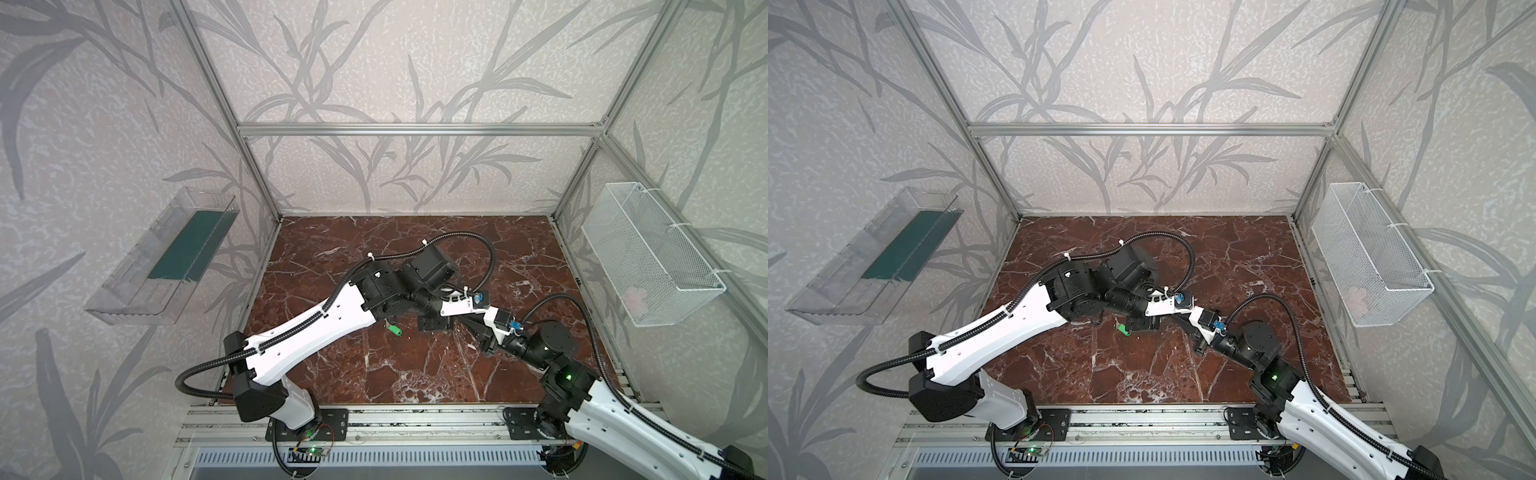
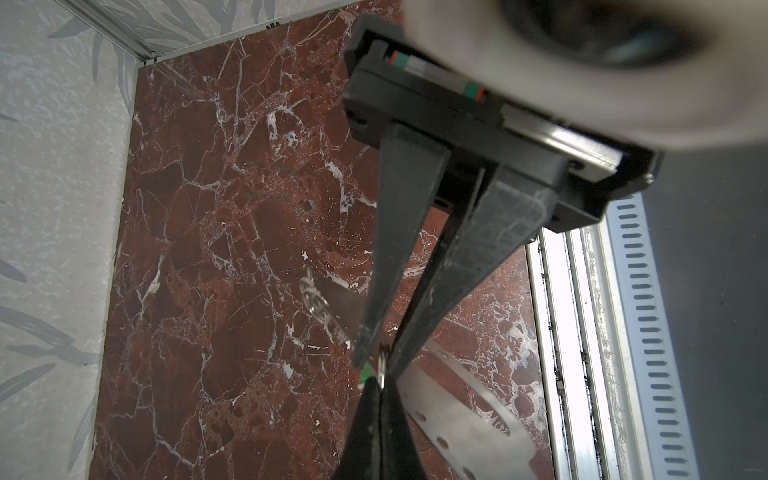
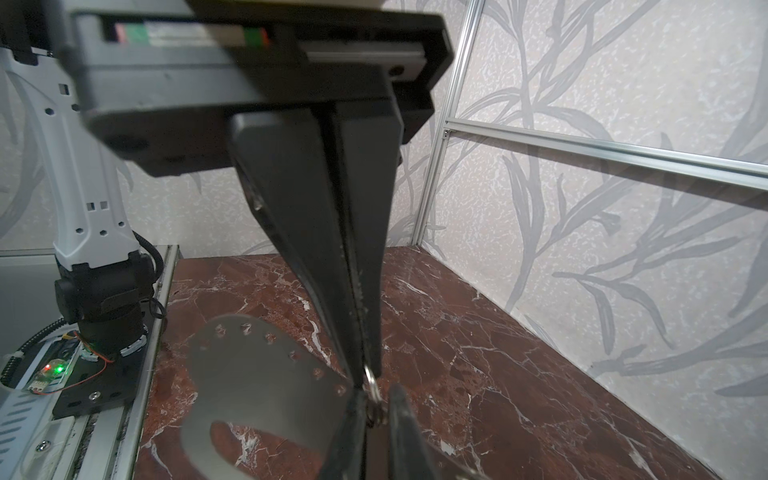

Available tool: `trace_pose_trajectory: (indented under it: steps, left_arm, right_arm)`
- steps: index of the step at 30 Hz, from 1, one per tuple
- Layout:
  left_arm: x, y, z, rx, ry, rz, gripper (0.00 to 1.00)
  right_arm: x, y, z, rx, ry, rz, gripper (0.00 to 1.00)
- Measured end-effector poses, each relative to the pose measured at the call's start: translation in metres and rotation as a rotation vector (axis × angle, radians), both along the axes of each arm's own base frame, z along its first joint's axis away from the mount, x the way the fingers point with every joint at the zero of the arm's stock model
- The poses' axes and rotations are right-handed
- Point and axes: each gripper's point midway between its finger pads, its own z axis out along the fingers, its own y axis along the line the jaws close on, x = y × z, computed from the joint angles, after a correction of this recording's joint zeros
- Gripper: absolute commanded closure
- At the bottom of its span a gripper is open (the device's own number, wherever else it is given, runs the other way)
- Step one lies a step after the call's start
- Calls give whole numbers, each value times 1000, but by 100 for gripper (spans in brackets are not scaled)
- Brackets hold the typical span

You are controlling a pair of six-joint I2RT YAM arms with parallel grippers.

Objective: Put the keys on the keyring

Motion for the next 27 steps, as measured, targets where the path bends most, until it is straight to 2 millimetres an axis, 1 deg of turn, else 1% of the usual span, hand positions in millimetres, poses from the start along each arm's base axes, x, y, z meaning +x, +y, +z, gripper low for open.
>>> trace_pose_trajectory:
  steps: [7, 10, 15, 19, 24, 26, 27]
  left_arm:
    - [0, 0, 0, -3, -2, 0, 100]
    - [1, 0, 0, 0, -6, -1, 100]
    - [2, -3, -2, 11, -11, -11, 100]
    - [4, -4, -2, 15, -17, -17, 100]
    - [4, -3, -1, 24, -26, -27, 100]
    - [3, -2, -1, 28, -29, -32, 100]
    - [3, -2, -2, 30, -30, -34, 100]
  right_arm:
    - [0, 0, 1, -2, -7, -1, 88]
    - [0, -1, 1, 0, -9, -1, 86]
    - [0, -2, 0, -3, -10, -7, 85]
    - [1, -3, 0, -4, -11, -9, 90]
    - [0, -2, 0, -4, -10, -2, 90]
    - [-1, -2, 0, -4, -11, 2, 93]
    - [-1, -2, 0, -4, -10, 7, 93]
